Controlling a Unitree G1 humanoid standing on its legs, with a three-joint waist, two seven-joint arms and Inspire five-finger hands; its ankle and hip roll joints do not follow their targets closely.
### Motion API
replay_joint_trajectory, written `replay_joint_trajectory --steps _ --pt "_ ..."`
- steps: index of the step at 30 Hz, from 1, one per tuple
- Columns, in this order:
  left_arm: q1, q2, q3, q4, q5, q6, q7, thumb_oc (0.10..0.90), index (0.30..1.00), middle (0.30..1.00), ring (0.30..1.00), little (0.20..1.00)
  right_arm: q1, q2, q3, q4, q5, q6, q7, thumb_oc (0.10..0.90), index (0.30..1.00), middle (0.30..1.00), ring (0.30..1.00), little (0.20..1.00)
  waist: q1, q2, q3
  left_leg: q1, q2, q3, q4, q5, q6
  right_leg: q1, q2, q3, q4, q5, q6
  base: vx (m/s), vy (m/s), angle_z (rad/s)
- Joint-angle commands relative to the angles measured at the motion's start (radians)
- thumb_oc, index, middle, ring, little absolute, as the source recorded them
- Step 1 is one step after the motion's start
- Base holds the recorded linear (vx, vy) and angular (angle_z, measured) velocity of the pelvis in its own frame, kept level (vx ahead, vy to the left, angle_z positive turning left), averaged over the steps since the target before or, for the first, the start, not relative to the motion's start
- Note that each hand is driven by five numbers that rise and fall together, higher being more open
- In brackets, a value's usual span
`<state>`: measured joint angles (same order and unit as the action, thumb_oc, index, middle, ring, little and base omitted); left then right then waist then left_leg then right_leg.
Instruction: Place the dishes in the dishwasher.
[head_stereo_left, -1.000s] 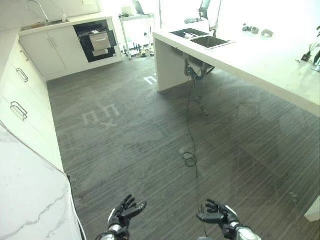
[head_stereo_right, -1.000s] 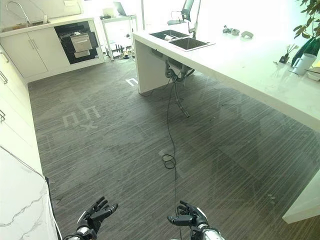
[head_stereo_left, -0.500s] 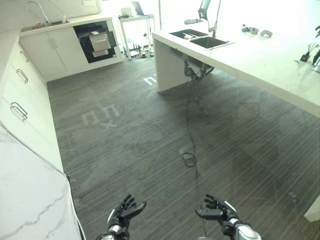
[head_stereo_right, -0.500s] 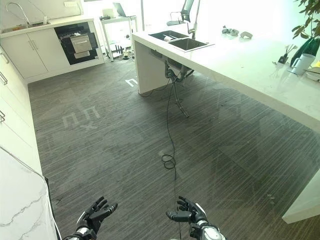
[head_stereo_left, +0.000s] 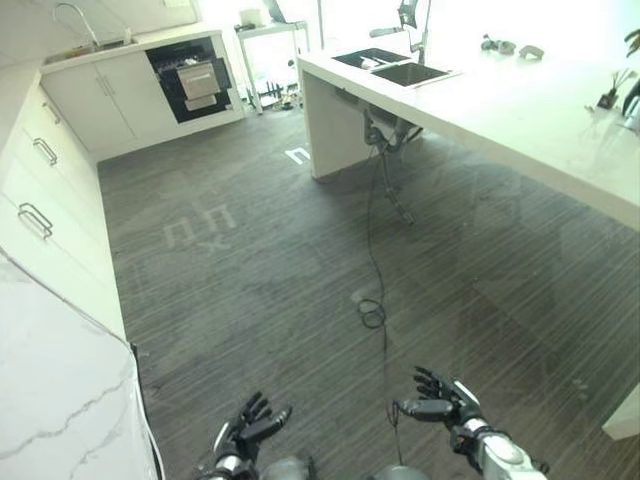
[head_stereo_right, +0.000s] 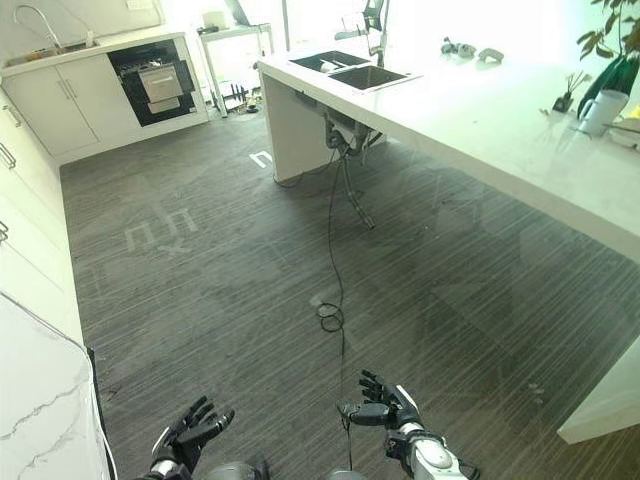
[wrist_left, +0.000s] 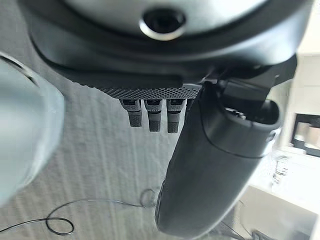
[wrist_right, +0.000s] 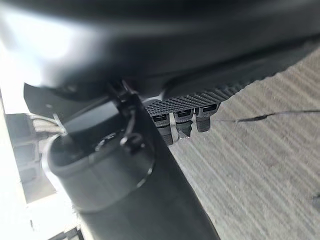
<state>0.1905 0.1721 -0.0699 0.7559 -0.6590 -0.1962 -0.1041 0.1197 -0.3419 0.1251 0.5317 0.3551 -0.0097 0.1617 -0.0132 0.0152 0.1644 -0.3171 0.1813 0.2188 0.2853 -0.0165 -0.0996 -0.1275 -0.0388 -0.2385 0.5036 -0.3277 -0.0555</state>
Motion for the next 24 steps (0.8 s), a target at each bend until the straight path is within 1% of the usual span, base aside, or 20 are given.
replay_joint_trajectory --steps 1,2,4,5,7,8,10,11,12,13,15,16,17,18,19,20,21,22,23,24 --pt "-0.005 0.028 0.027 -0.03 0.007 -0.085 -0.033 0.8 0.9 0.9 0.9 0.9 0.0 -0.016 -0.011 -0.131 -0.002 -0.083 0.029 0.8 0.9 0.9 0.9 0.9 0.033 0.004 -0.009 -0.032 0.001 -0.089 0.015 0.077 -0.017 0.231 0.04 0.116 -0.204 0.043 0.106 0.52 0.274 -0.14" --pt "0.002 0.023 0.036 -0.019 0.014 -0.091 -0.042 0.8 0.9 0.9 0.9 0.9 -0.003 -0.02 -0.006 -0.129 0.0 -0.083 0.029 0.8 0.9 0.9 0.9 0.9 0.037 0.002 -0.011 -0.039 0.008 -0.086 0.015 0.046 -0.012 0.242 0.034 0.119 -0.204 0.032 0.108 0.3 0.179 -0.43" --pt "-0.005 0.018 0.042 0.0 0.014 -0.093 -0.038 0.8 0.9 0.9 0.9 0.9 0.001 -0.019 -0.004 -0.128 -0.006 -0.082 0.04 0.8 0.9 0.9 0.9 0.9 0.029 -0.001 -0.023 -0.019 0.014 -0.04 0.015 0.023 0.001 0.264 0.016 0.114 -0.204 0.026 0.119 0.33 0.196 -0.63" --pt "-0.014 0.021 0.041 0.007 0.018 -0.085 -0.031 0.8 0.9 0.9 0.9 0.9 0.009 -0.015 -0.003 -0.131 -0.007 -0.081 0.046 0.8 0.9 0.9 0.9 0.9 0.027 -0.005 -0.032 -0.006 0.005 -0.027 0.015 0.007 0.014 0.277 0.005 0.115 -0.204 0.021 0.127 0.35 0.192 -0.45" --pt "-0.024 0.03 0.037 0.02 0.034 -0.084 -0.03 0.8 0.9 0.9 0.9 0.9 0.017 -0.002 0.0 -0.128 -0.004 -0.082 0.047 0.8 0.9 0.9 0.9 0.9 0.03 -0.008 -0.046 0.01 -0.025 -0.035 0.015 -0.02 0.039 0.3 -0.006 0.123 -0.204 0.023 0.138 0.34 0.17 -0.16" --pt "-0.033 0.037 0.031 0.027 0.045 -0.083 -0.029 0.8 0.9 0.9 0.9 0.9 0.017 0.009 0.004 -0.123 -0.004 -0.083 0.041 0.8 0.9 0.9 0.9 0.9 0.03 -0.014 -0.055 0.019 -0.047 -0.04 0.015 -0.037 0.056 0.31 -0.016 0.121 -0.204 0.051 0.149 0.37 0.178 -0.05" --pt "-0.057 0.052 0.024 0.039 0.047 -0.073 -0.029 0.8 0.9 0.9 0.9 0.9 0.014 0.028 0.011 -0.124 -0.001 -0.08 0.025 0.8 0.9 0.9 0.9 0.9 0.018 -0.031 -0.063 0.053 -0.094 -0.056 0.015 -0.065 0.088 0.315 -0.046 0.104 -0.204 0.187 0.192 0.34 0.16 0.02" --pt "-0.067 0.057 0.015 0.042 0.047 -0.073 -0.027 0.8 0.9 0.9 0.9 0.9 0.008 0.034 0.016 -0.127 0.005 -0.077 0.014 0.8 0.9 0.9 0.9 0.9 0.01 -0.028 -0.067 0.069 -0.106 -0.071 0.015 -0.077 0.098 0.311 -0.049 0.097 -0.204 0.259 0.208 0.32 0.162 0.2" --pt "-0.078 0.06 0.006 0.044 0.05 -0.071 -0.023 0.8 0.9 0.9 0.9 0.9 0.0 0.042 0.02 -0.122 0.013 -0.079 0.004 0.8 0.9 0.9 0.9 0.9 0.003 -0.021 -0.068 0.085 -0.114 -0.081 0.015 -0.086 0.106 0.319 -0.046 0.089 -0.204 0.312 0.215 0.32 0.172 0.41" --pt "-0.088 0.064 -0.004 0.045 0.053 -0.067 -0.021 0.8 0.9 0.9 0.9 0.9 -0.006 0.049 0.021 -0.118 0.021 -0.081 -0.003 0.8 0.9 0.9 0.9 0.9 0.0 -0.018 -0.071 0.093 -0.125 -0.085 0.015 -0.092 0.114 0.316 -0.046 0.087 -0.177 0.348 0.22 0.28 0.165 0.51" --pt "-0.1 0.071 -0.016 0.047 0.063 -0.063 -0.022 0.8 0.9 0.9 0.9 0.9 -0.015 0.064 0.023 -0.111 0.025 -0.088 -0.014 0.8 0.9 0.9 0.9 0.9 0.002 -0.01 -0.077 0.106 -0.139 -0.079 0.015 -0.105 0.129 0.3 -0.047 0.079 -0.046 0.397 0.225 0.23 0.174 0.59" --pt "-0.107 0.072 -0.025 0.045 0.073 -0.057 -0.018 0.8 0.9 0.9 0.9 0.9 -0.017 0.074 0.026 -0.107 0.019 -0.092 -0.02 0.8 0.9 0.9 0.9 0.9 0.001 0.002 -0.078 0.119 -0.143 -0.078 0.015 -0.116 0.138 0.274 -0.053 0.076 0.067 0.443 0.23 0.27 0.239 0.49" --pt "-0.113 0.075 -0.031 0.044 0.088 -0.051 -0.016 0.8 0.9 0.9 0.9 0.9 -0.016 0.082 0.028 -0.108 0.012 -0.091 -0.027 0.8 0.9 0.9 0.9 0.9 0.0 0.012 -0.077 0.136 -0.151 -0.073 0.015 -0.13 0.15 0.225 -0.065 0.086 0.209 0.47 0.235 0.25 0.262 0.31" --pt "-0.115 0.076 -0.036 0.043 0.089 -0.048 -0.013 0.8 0.9 0.9 0.9 0.9 -0.015 0.081 0.034 -0.105 0.012 -0.093 -0.03 0.8 0.9 0.9 0.9 0.9 -0.005 0.032 -0.074 0.149 -0.141 -0.079 0.015 -0.137 0.154 0.176 -0.065 0.077 0.32 0.473 0.226 0.24 0.254 0.31" --pt "-0.117 0.075 -0.044 0.04 0.086 -0.046 0.003 0.8 0.9 0.9 0.9 0.9 -0.021 0.079 0.047 -0.099 0.008 -0.092 -0.03 0.8 0.9 0.9 0.9 0.9 -0.018 0.047 -0.066 0.171 -0.137 -0.086 0.015 -0.148 0.157 0.089 -0.067 0.069 0.397 0.468 0.208 0.21 0.165 0.16" --pt "-0.125 0.076 -0.058 0.036 0.088 -0.045 0.016 0.8 0.9 0.9 0.9 0.9 -0.029 0.077 0.059 -0.09 0.012 -0.097 -0.04 0.8 0.9 0.9 0.9 0.9 -0.026 0.043 -0.058 0.185 -0.152 -0.1 0.015 -0.152 0.161 0.035 -0.055 0.051 0.382 0.413 0.186 0.27 0.058 0.13" --pt "-0.132 0.08 -0.062 0.027 0.087 -0.038 0.018 0.8 0.9 0.9 0.9 0.9 -0.033 0.075 0.069 -0.091 0.022 -0.093 -0.047 0.8 0.9 0.9 0.9 0.9 -0.035 0.036 -0.056 0.194 -0.166 -0.115 0.015 -0.15 0.159 0.0 -0.019 0.026 0.286 0.391 0.178 0.32 -0.072 0.07" --pt "-0.133 0.086 -0.058 0.009 0.09 -0.026 0.018 0.8 0.9 0.9 0.9 0.9 -0.028 0.072 0.072 -0.101 0.027 -0.087 -0.048 0.8 0.9 0.9 0.9 0.9 -0.047 0.024 -0.049 0.213 -0.186 -0.135 0.015 -0.157 0.157 -0.021 -0.016 0.003 0.177 0.388 0.177 0.34 -0.136 0.27" --pt "-0.13 0.091 -0.049 -0.008 0.095 -0.014 0.018 0.8 0.9 0.9 0.9 0.9 -0.015 0.07 0.068 -0.109 0.026 -0.087 -0.044 0.8 0.9 0.9 0.9 0.9 -0.056 0.014 -0.042 0.231 -0.201 -0.147 0.015 -0.169 0.156 -0.035 -0.026 -0.011 0.085 0.396 0.176 0.37 -0.188 0.66" --pt "-0.122 0.097 -0.038 -0.021 0.099 -0.006 0.015 0.8 0.9 0.9 0.9 0.9 0.005 0.067 0.062 -0.113 0.028 -0.089 -0.035 0.8 0.9 0.9 0.9 0.9 -0.069 -0.001 -0.034 0.259 -0.221 -0.165 0.015 -0.19 0.154 -0.047 -0.043 -0.027 -0.049 0.413 0.177 0.34 -0.21 0.98"
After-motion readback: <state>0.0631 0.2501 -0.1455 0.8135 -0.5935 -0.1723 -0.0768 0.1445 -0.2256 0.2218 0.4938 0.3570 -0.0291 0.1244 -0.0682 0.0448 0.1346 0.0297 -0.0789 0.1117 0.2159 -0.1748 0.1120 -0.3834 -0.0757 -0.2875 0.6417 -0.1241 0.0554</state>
